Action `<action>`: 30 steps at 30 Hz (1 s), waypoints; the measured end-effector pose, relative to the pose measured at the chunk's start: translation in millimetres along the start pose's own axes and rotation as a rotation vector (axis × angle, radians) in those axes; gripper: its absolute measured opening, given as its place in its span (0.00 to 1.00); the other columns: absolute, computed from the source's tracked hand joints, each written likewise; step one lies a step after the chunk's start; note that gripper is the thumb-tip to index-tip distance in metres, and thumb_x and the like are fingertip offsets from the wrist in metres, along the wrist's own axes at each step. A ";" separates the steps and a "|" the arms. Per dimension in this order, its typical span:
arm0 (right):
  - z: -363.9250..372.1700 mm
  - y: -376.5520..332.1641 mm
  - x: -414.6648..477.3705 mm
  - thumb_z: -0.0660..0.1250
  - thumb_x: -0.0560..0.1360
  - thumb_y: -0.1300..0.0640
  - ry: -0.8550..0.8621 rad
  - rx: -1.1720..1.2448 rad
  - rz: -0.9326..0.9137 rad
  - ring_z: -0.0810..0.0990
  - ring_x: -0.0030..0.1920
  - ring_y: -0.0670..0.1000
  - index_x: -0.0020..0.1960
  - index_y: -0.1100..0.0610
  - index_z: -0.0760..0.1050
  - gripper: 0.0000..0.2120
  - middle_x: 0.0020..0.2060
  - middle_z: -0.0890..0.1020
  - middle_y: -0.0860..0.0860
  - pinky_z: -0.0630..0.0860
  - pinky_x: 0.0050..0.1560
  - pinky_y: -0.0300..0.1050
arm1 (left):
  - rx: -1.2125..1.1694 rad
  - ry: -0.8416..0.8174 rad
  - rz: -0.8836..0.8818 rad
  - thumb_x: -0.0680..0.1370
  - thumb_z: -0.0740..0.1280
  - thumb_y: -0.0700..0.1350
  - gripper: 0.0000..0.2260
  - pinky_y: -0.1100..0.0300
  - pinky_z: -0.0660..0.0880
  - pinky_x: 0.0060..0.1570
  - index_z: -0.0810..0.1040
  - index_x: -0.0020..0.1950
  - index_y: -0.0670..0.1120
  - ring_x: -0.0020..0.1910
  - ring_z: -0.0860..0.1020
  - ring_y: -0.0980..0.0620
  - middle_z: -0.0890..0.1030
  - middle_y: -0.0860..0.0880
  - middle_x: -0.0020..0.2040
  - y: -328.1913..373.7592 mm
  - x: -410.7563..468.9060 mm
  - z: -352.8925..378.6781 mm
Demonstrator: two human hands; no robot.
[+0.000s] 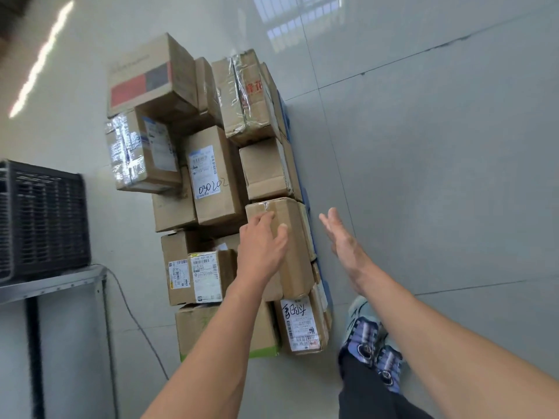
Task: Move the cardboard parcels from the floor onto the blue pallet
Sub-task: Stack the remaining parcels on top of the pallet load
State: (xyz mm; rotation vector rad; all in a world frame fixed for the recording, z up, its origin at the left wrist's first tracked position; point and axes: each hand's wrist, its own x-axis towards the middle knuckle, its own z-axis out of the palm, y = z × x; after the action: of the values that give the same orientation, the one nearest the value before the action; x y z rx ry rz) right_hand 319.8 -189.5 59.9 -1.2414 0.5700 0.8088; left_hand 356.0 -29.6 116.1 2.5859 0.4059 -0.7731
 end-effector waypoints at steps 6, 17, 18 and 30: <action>8.8 -29.7 55.2 0.40 0.81 0.28 -0.017 0.006 0.022 0.49 0.83 0.46 0.84 0.46 0.51 0.38 0.84 0.52 0.45 0.45 0.83 0.54 | 0.023 -0.013 -0.032 0.86 0.55 0.54 0.24 0.40 0.59 0.75 0.64 0.82 0.49 0.81 0.57 0.46 0.62 0.51 0.82 3.3 55.6 -11.9; 30.9 -57.0 147.6 0.39 0.78 0.24 -0.007 0.033 0.172 0.48 0.83 0.48 0.84 0.45 0.51 0.41 0.84 0.52 0.46 0.45 0.80 0.52 | 0.049 -0.087 -0.070 0.85 0.53 0.56 0.26 0.40 0.60 0.74 0.61 0.83 0.52 0.81 0.57 0.46 0.58 0.54 0.84 -3.9 131.7 -7.4; 32.2 -56.5 151.8 0.39 0.78 0.24 -0.010 0.023 0.174 0.48 0.83 0.48 0.84 0.45 0.51 0.41 0.84 0.52 0.45 0.45 0.80 0.52 | 0.048 -0.082 -0.072 0.85 0.53 0.55 0.25 0.40 0.61 0.73 0.62 0.82 0.52 0.80 0.58 0.45 0.58 0.54 0.84 -3.8 134.0 -7.1; 27.8 -75.1 169.5 0.42 0.80 0.27 -0.026 -0.021 0.225 0.53 0.82 0.46 0.84 0.50 0.55 0.40 0.83 0.57 0.46 0.47 0.81 0.49 | -0.059 0.055 -0.062 0.85 0.58 0.51 0.18 0.46 0.69 0.68 0.77 0.71 0.47 0.71 0.71 0.46 0.72 0.49 0.74 6.7 141.7 -19.2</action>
State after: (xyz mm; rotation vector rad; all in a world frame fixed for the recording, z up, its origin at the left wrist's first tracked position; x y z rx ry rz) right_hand 480.7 -133.3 -18.0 -1.1974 0.6893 1.0201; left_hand 481.3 -4.4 51.4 2.5542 0.5197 -0.7012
